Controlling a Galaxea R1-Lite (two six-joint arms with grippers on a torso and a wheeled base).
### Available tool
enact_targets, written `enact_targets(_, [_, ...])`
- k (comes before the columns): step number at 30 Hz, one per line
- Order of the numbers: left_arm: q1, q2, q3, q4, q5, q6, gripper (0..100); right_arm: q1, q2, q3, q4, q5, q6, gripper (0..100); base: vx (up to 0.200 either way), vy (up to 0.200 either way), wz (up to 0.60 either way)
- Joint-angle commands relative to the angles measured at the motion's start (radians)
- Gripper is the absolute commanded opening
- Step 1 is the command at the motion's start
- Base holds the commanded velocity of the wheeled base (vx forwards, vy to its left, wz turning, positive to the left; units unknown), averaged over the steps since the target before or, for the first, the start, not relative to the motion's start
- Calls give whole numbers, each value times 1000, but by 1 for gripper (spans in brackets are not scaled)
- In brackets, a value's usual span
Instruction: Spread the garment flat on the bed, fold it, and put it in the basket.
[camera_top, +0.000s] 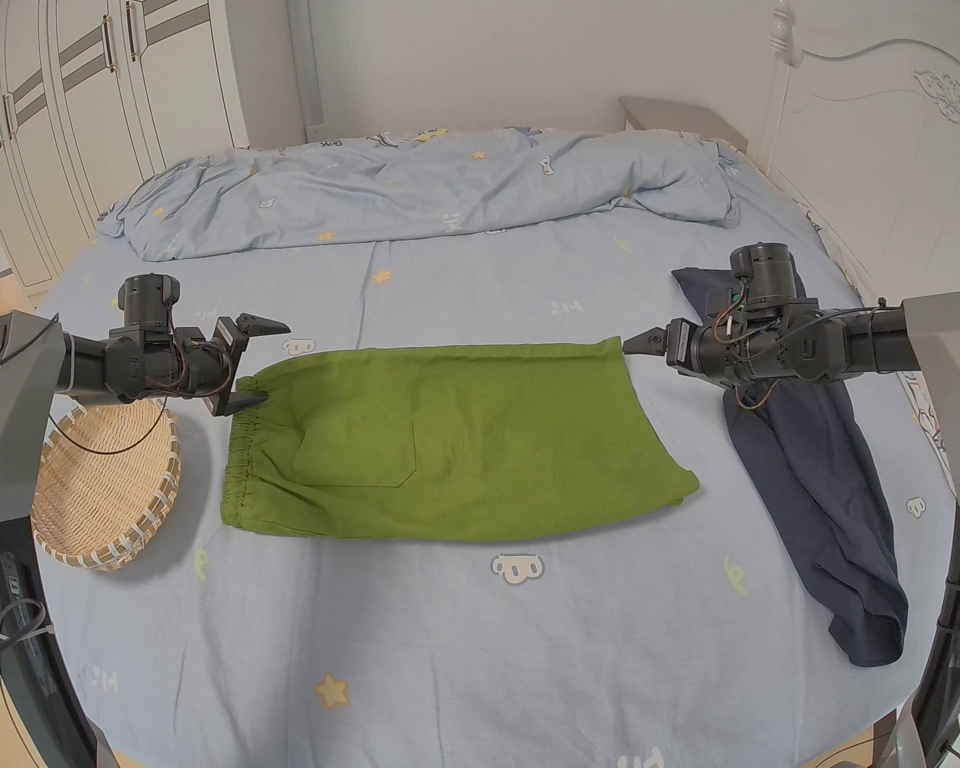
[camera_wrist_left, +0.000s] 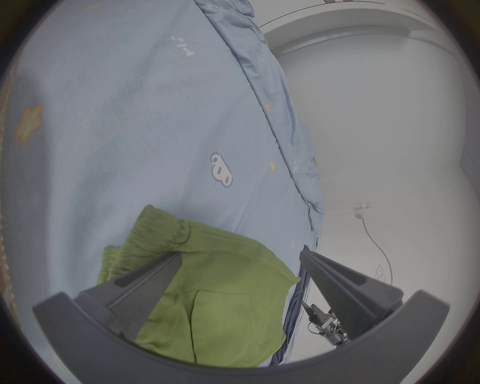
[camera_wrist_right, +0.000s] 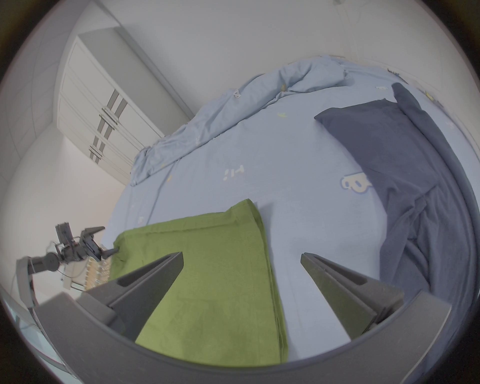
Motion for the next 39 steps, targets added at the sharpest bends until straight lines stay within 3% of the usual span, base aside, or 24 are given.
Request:
enact_targets(1, [6,-96,60,20,1,37,100,-51,-87,48,3,67,46,100,0,0,0])
enact_targets(2, [20,-175,136,20,1,95,100,-95,-130,87,8,163,72,100,0,0,0])
enact_targets(4, [37,-233,203,19,-2,144,100,-130,-164,127,6,242,111,100,0,0,0])
enact_targets(5, [38,-237,211,19,-4,147,100,-132,-167,131,6,248,115,100,0,0,0])
enact_targets(6, [48,-277,281,13,-7,187,100,-160,-189,170,5,307,141,100,0,0,0])
enact_targets(10, [61,-294,419,7,1,319,100,-221,-215,249,-1,427,141,100,0,0,0])
enact_targets(13, [63,-293,432,5,1,341,100,-222,-215,249,-1,433,139,100,0,0,0])
enact_targets(14, [63,-270,459,-1,1,410,100,-224,-235,263,3,439,131,100,0,0,0])
enact_targets(18, [60,-222,462,-21,-2,456,100,-216,-255,300,-1,446,118,100,0,0,0])
enact_targets(25, [26,-176,465,-78,21,465,100,-199,-252,303,-1,446,108,100,0,0,0])
enact_targets(39, [35,-167,473,-79,64,517,100,-186,-247,305,-1,446,108,100,0,0,0])
